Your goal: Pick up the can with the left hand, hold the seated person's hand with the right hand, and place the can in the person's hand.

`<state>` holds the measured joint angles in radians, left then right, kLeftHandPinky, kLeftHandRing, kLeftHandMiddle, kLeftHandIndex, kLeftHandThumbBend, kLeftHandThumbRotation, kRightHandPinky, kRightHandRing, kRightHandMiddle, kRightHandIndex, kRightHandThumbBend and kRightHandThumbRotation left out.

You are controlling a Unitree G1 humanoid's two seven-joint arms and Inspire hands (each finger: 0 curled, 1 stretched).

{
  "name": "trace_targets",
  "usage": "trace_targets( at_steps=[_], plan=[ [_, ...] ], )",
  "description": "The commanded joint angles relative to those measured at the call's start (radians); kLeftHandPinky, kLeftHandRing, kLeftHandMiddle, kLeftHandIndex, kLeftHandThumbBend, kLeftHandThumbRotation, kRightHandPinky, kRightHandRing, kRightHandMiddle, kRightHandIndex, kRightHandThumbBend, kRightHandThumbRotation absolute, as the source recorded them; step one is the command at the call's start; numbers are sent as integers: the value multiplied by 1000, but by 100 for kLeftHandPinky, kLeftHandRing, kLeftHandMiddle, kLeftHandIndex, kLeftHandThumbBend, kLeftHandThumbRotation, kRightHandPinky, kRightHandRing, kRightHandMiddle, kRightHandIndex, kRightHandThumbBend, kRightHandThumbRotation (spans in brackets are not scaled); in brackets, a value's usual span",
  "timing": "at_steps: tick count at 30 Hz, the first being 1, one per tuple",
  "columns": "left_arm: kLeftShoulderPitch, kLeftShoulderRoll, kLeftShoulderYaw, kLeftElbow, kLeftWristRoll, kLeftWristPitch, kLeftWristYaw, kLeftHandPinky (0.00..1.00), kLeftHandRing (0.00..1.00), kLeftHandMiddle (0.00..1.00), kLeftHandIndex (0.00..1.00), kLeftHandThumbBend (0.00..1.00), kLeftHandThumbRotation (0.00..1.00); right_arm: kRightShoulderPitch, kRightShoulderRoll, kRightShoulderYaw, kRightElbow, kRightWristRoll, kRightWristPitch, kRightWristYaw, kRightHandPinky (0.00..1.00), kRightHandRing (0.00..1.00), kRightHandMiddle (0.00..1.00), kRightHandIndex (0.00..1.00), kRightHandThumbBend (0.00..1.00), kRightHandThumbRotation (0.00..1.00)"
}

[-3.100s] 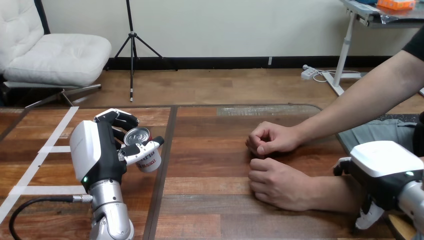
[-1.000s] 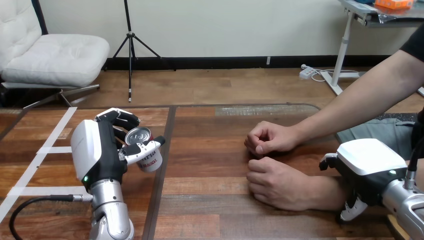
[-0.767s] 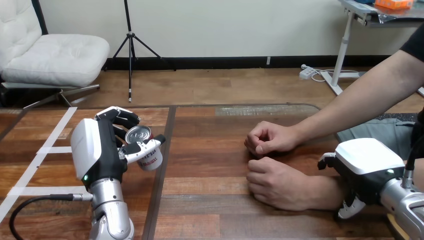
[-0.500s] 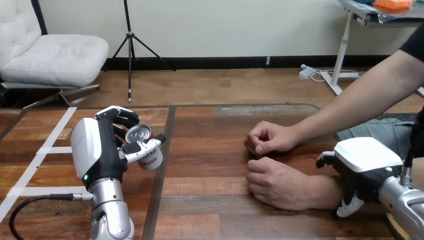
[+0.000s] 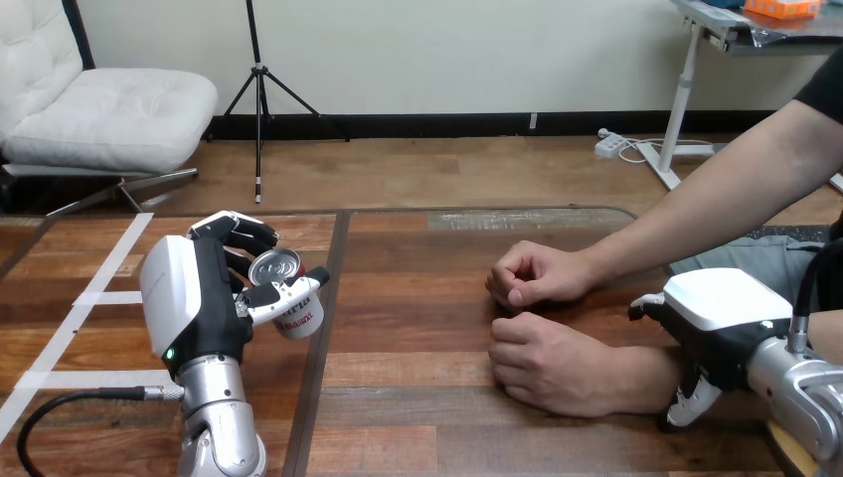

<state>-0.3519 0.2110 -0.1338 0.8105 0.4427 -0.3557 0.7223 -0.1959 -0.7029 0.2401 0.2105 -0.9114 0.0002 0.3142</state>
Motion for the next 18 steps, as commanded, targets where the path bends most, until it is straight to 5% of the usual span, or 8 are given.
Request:
trace_targets(
  at_steps=[1, 18],
  plan=[
    [-41, 13, 19, -71, 1, -19, 5, 33, 38, 44, 45, 74, 0, -29, 42, 34, 90, 22, 21, 3, 83, 88, 89, 86, 85, 11],
    [-34, 12, 29, -94, 2, -8, -2, 33, 38, 44, 45, 74, 0, -35, 36, 42, 124, 67, 4, -60, 77, 83, 84, 82, 83, 5]
  ],
)
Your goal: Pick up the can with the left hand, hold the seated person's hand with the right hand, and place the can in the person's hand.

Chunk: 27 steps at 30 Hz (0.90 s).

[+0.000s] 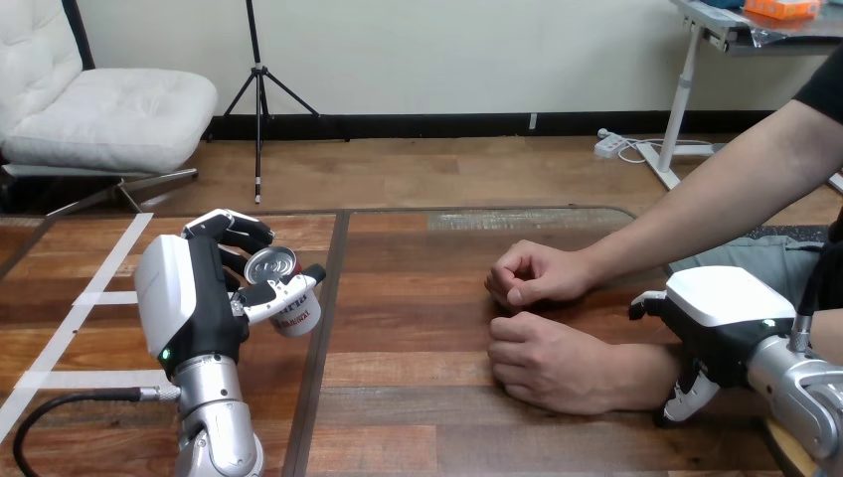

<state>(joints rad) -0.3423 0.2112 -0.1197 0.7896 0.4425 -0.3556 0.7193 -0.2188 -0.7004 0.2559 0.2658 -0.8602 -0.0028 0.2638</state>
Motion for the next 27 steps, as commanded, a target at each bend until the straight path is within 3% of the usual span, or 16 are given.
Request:
trace_targets(
  at_steps=[1, 15, 27],
  plan=[
    [-43, 11, 16, -75, 2, -7, 0, 33, 38, 44, 45, 74, 0, -12, 33, 28, 69, 17, 8, -11, 77, 83, 84, 82, 83, 6],
    [-42, 9, 19, -82, 5, -15, -7, 32, 37, 43, 44, 75, 0, -36, 45, 53, 144, 25, 15, -30, 69, 80, 82, 79, 83, 10],
    [-41, 10, 27, -86, 5, -15, -16, 33, 38, 44, 44, 74, 0, -37, 36, 64, 143, 40, 3, -30, 59, 72, 76, 75, 81, 11]
  ],
)
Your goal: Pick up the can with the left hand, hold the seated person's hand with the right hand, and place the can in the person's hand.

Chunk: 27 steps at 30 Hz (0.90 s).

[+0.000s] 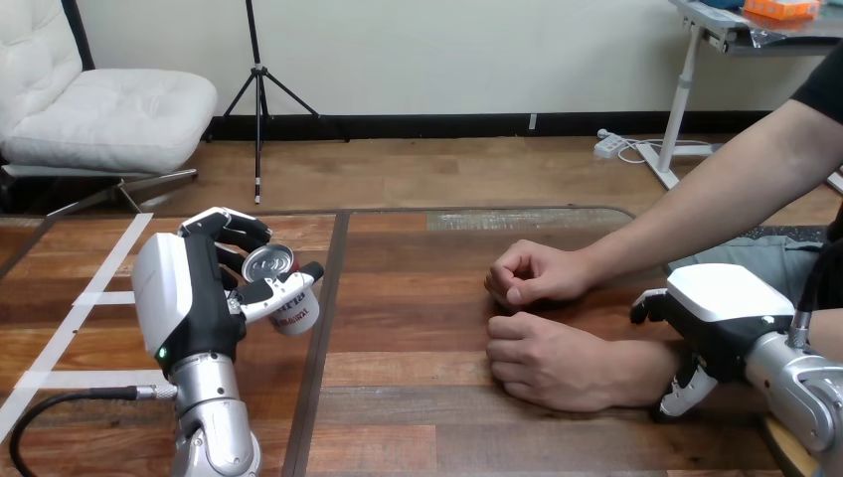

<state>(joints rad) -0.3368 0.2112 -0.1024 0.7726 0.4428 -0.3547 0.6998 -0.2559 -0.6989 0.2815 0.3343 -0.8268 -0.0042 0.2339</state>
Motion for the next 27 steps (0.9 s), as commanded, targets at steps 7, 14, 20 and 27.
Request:
trace_targets(
  at_steps=[7, 14, 20, 27],
  plan=[
    [-50, 11, 13, -66, 1, -14, 2, 33, 38, 44, 44, 74, 0, 2, 26, 35, 71, 26, -14, 11, 54, 66, 72, 72, 81, 10],
    [-54, 16, 9, -63, 12, -14, 10, 33, 38, 43, 44, 74, 0, 0, 19, 33, 67, 54, -8, 59, 50, 62, 69, 71, 82, 10],
    [-55, 13, 12, -66, 7, -13, 6, 32, 37, 43, 44, 74, 0, -6, 10, 46, 62, 44, 6, 110, 43, 56, 63, 66, 83, 11],
    [-57, 9, 12, -67, 3, -13, 3, 31, 36, 43, 44, 75, 0, -4, 0, 45, 61, 56, -16, 144, 32, 44, 52, 68, 86, 11]
  ],
)
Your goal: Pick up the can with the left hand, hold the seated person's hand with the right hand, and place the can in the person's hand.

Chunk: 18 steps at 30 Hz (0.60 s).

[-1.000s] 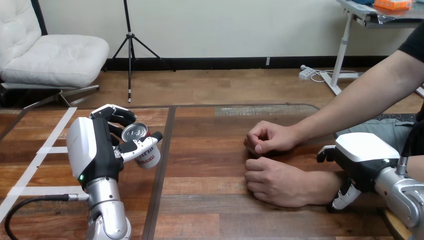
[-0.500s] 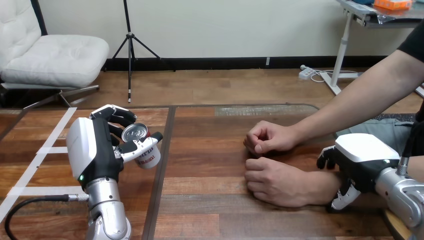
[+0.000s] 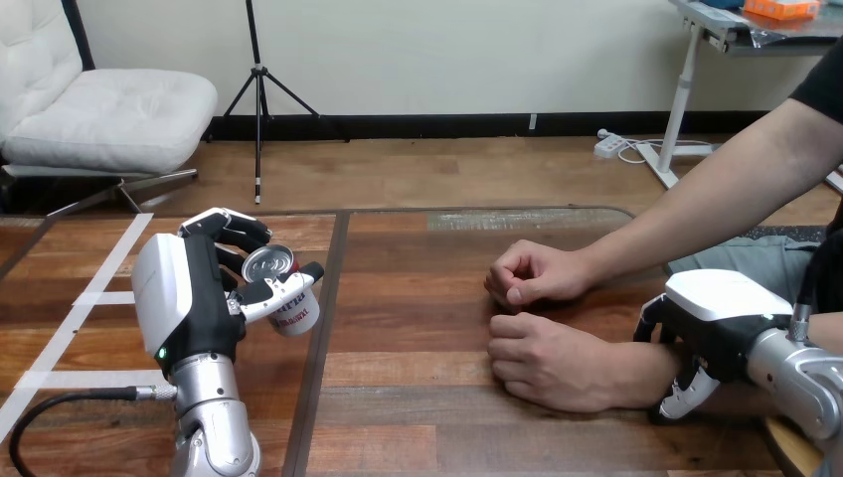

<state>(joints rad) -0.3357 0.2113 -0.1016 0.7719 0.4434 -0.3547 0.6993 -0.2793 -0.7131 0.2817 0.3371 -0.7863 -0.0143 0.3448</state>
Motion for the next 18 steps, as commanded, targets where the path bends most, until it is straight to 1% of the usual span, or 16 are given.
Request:
trace_targets(
  at_steps=[1, 7, 10, 12, 15, 18],
  plan=[
    [-58, 9, 11, -66, 3, -13, 3, 31, 36, 43, 44, 75, 0, 20, 13, 44, 60, 17, -10, 34, 32, 44, 52, 69, 87, 11],
    [-58, 8, 11, -67, 1, -12, 0, 33, 38, 43, 44, 74, 0, 23, 14, 41, 58, 25, 4, 66, 34, 47, 56, 72, 88, 10],
    [-57, 8, 11, -70, 3, -9, 1, 33, 38, 44, 44, 74, 0, 23, 13, 42, 52, 24, 16, 92, 35, 49, 58, 73, 87, 10],
    [-57, 8, 11, -70, 4, -8, 0, 33, 38, 44, 44, 74, 0, 28, 14, 37, 43, 31, 28, 109, 36, 51, 60, 73, 86, 10],
    [-55, 8, 11, -72, 4, -9, 0, 34, 38, 44, 44, 74, 0, 33, 13, 33, 33, 34, 37, 122, 39, 53, 62, 74, 85, 10],
    [-54, 8, 12, -74, 2, -8, -3, 34, 39, 44, 44, 73, 0, 38, 11, 32, 22, 33, 44, 129, 39, 54, 62, 74, 84, 10]
  ],
)
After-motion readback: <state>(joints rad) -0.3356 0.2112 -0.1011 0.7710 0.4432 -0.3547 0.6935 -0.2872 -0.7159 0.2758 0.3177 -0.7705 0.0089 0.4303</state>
